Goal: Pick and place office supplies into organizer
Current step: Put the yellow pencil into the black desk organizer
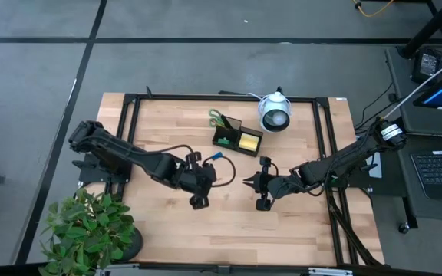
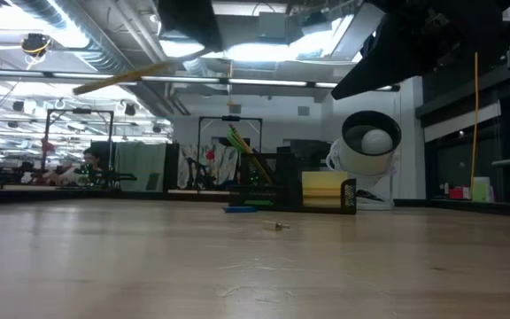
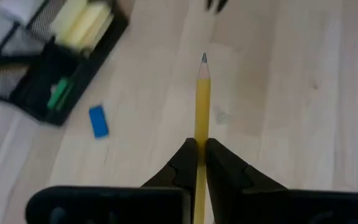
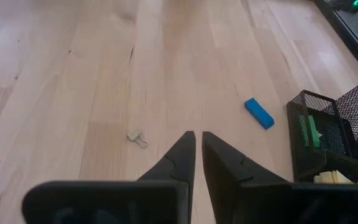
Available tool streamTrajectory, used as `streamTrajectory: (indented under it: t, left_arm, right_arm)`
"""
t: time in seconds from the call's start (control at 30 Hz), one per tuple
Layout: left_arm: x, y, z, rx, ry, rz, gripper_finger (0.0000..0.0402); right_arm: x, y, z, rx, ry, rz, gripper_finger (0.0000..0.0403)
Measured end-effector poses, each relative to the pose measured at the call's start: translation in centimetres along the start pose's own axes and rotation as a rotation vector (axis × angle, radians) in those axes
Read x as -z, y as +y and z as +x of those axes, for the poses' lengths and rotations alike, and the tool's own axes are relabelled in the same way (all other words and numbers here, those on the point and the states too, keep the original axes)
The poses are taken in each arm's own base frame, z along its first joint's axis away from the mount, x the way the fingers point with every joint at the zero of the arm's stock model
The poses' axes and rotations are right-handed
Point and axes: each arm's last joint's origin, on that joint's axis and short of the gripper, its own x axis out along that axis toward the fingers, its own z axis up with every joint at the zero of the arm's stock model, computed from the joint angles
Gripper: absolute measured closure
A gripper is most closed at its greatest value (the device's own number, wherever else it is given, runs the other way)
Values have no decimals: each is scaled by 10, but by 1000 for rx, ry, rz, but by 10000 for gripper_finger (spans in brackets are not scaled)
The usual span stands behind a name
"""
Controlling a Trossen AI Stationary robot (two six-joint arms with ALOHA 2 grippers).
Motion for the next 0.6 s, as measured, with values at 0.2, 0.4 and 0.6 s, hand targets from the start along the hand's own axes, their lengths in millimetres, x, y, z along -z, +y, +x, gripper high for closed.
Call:
streamTrajectory:
  t: [0.2,0.4,0.6]
  left_arm:
    - [-6,-2,-1,20,-88,135,385]
    - [-11,-1,-2,-51,-151,154,385]
    - [-14,-6,-4,-62,-236,153,385]
  right_arm:
    - [0,0,0,0,0,0,368]
    - [0,0,0,-1,0,4,368]
    - [0,0,0,-1,0,3,368]
